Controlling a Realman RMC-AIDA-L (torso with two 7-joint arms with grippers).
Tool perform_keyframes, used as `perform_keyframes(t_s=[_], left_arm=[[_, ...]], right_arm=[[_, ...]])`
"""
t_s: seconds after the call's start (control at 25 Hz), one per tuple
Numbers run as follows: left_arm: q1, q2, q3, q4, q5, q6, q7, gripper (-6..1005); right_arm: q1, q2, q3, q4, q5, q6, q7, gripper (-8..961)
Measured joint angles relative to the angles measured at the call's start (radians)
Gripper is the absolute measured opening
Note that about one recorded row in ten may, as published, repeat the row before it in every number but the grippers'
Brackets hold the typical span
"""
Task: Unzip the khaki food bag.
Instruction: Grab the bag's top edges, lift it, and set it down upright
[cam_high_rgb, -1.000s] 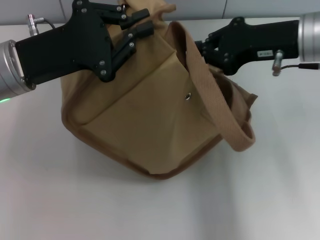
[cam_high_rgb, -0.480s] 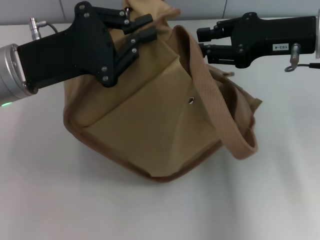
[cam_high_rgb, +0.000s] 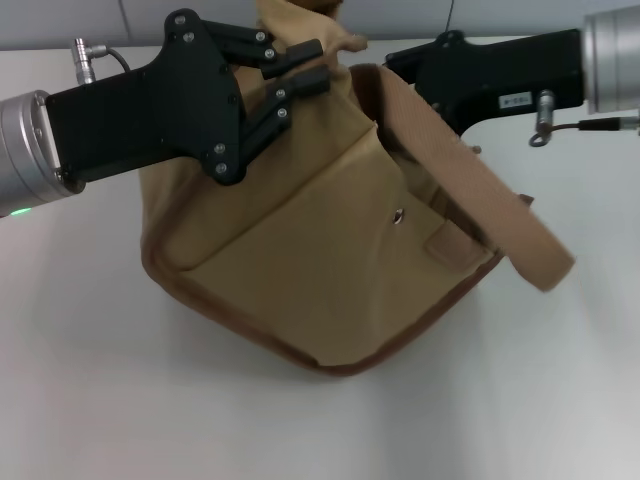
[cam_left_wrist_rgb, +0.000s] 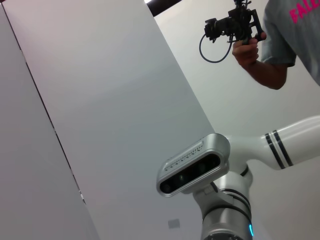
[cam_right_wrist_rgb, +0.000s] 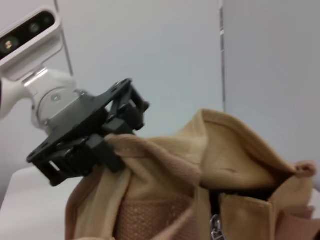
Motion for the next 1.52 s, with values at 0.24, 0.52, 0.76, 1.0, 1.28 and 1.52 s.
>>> perform_keyframes(t_s=[0.24, 0.52, 0.76, 1.0, 1.28, 1.52], left_arm=[[-0.006, 0.003, 0.005, 0.004, 0.002, 0.000, 0.000, 83], [-0.016, 0.003, 0.006, 0.004, 0.003, 0.002, 0.000, 83], [-0.022, 0.006, 0.006, 0.006, 0.004, 0.001, 0.000, 83], [-0.028, 0.007, 0.006, 0.005, 0.005, -0.004, 0.000, 83], [-0.027, 0.007, 0.000, 0.003, 0.004, -0.009, -0.001, 84], [-0.016, 0.006, -0.011, 0.003, 0.003, -0.010, 0.000, 84]], right_arm=[[0.034, 0.009, -0.038, 0.001, -0.076, 0.001, 0.000, 451], [0.048, 0.011, -0.094, 0.003, -0.079, 0.056, 0.002, 413], [0.036, 0.018, -0.189, 0.003, -0.039, 0.160, -0.012, 381], [0.029, 0.019, -0.254, 0.013, 0.018, 0.217, -0.058, 349], [0.001, 0.019, -0.279, 0.021, 0.118, 0.279, -0.151, 264], [-0.030, 0.016, -0.277, 0.023, 0.127, 0.276, -0.169, 21]])
